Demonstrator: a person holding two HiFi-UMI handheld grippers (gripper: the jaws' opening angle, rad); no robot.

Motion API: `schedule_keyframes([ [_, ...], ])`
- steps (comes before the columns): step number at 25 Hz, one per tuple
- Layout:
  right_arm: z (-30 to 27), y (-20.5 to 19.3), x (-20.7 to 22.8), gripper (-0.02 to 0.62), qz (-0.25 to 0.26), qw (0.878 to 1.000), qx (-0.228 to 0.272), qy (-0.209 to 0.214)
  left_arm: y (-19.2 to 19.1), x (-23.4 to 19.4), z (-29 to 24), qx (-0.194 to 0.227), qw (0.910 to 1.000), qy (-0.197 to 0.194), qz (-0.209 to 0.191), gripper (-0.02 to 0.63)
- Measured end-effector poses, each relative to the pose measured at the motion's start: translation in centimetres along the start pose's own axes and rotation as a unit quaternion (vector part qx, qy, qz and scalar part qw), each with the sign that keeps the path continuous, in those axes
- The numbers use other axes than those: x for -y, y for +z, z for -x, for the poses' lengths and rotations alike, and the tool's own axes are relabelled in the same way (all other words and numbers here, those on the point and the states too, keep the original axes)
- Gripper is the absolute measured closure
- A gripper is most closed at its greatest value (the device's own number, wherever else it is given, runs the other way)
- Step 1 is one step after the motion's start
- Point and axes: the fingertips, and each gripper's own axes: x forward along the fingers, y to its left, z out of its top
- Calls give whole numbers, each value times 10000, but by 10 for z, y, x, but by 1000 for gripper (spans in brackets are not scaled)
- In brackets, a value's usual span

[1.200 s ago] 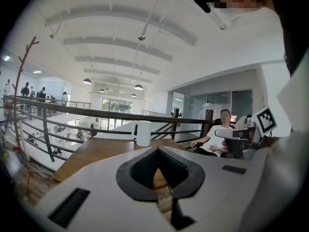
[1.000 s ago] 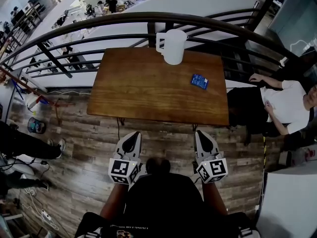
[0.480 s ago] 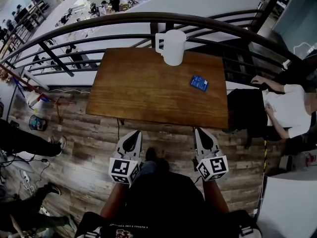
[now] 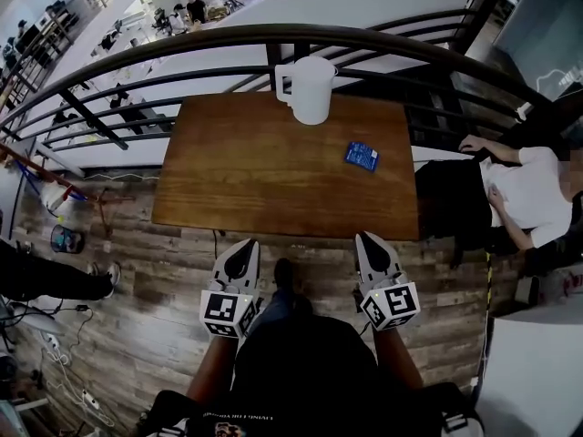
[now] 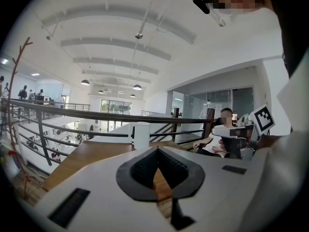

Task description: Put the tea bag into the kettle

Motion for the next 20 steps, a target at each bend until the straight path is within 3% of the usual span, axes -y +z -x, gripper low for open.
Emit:
schedule_keyframes([
  [20, -103, 11, 27, 578, -92, 9997, -15, -226, 23, -74, -89, -124, 9997, -210, 47, 600],
])
